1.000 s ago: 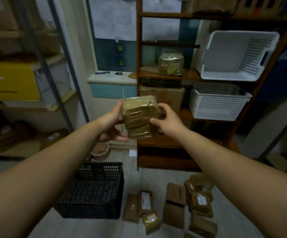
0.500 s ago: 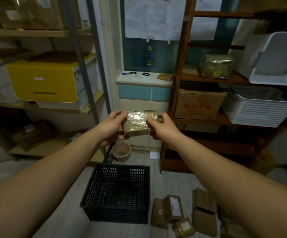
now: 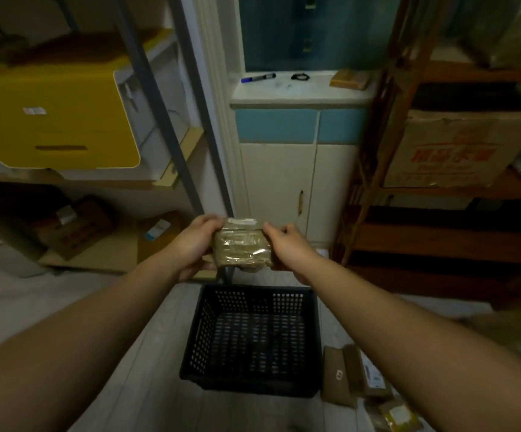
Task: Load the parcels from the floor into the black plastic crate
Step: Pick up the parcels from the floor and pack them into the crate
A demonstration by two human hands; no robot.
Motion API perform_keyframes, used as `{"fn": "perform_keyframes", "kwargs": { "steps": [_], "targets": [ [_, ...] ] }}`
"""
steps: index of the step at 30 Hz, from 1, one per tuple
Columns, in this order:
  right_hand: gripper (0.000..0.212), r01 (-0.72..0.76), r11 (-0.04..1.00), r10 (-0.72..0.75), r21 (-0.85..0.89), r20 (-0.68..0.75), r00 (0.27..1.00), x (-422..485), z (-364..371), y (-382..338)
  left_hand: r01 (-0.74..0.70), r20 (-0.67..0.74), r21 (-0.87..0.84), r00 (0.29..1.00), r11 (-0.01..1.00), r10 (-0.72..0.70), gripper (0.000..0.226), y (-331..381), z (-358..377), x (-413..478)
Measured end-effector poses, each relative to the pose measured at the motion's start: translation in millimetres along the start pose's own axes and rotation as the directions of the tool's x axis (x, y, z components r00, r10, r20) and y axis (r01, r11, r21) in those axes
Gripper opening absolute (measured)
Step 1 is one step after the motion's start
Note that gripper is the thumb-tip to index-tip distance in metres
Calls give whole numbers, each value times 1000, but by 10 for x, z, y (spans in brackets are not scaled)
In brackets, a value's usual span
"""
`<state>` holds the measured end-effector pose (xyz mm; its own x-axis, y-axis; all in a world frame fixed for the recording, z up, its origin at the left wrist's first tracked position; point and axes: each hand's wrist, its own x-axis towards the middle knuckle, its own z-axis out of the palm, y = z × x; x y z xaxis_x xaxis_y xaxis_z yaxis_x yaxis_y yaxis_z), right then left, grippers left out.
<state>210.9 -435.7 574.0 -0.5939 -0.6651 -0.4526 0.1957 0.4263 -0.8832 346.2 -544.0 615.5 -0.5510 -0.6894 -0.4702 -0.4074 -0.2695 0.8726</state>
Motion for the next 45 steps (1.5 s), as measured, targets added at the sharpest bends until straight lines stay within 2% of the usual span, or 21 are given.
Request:
{"fn": "perform_keyframes", "kwargs": {
  "steps": [3, 7, 10, 16, 19, 21, 25, 28, 32, 36, 39, 43, 45],
  "targets": [
    [41, -73, 997, 73, -8, 29, 997, 398, 211, 261, 133, 73, -88, 989, 987, -126, 27, -308, -140, 425],
    [61, -140, 989, 145, -46, 138, 980, 805, 545, 636, 212, 191, -4, 959, 977, -207, 31, -734, -365, 904],
    [70, -150, 987, 156, -54, 137, 978, 1080, 827, 950, 257, 190, -19, 950, 966, -249, 35, -1125, -537, 1302],
    [114, -49, 967, 64, -250, 51, 997, 1832, 1269, 1968, 257, 170, 30, 951, 966, -258, 49, -2221, -632, 2234],
    [125, 15, 957, 1, -291, 53, 999, 2356, 1477, 2761, 222, 179, 67, 956, 973, -231, 42, -2940, -535, 2708],
    [129, 54, 923, -23, -380, 85, 996, 2639, 1601, 3308, 166, 175, 125, 967, 978, -186, 41, -3475, -458, 3005],
    [115, 109, 850, -11, -515, 190, 982, 3099, 1715, 4326, 23, 139, 394, 987, 919, -84, 53, -4471, -436, 3572],
    [100, 156, 843, -44, -515, 222, 974, 3399, 1828, 4895, -31, 174, 545, 982, 838, -76, 58, -5055, -451, 3925],
    [91, 267, 712, -105, -649, 277, 955, 3694, 1930, 5425, -58, 206, 527, 977, 848, -61, 67, -5588, -374, 4192],
    [91, 277, 648, -72, -710, 304, 950, 3917, 2010, 5712, -116, 231, 484, 973, 868, 1, 85, -5924, -269, 4365],
    [90, 236, 630, -17, -740, 291, 957, 4055, 2087, 5813, -179, 253, 573, 967, 799, 35, 82, -6098, -262, 4527],
    [88, 150, 613, 85, -775, 253, 964, 4135, 2214, 5921, -155, 262, 702, 964, 695, -51, 74, -6192, -227, 4642],
    [89, 134, 597, 116, -791, 251, 961, 4158, 2279, 6007, -107, 238, 757, 964, 645, -118, 63, -6258, -205, 4695]
  ]
}}
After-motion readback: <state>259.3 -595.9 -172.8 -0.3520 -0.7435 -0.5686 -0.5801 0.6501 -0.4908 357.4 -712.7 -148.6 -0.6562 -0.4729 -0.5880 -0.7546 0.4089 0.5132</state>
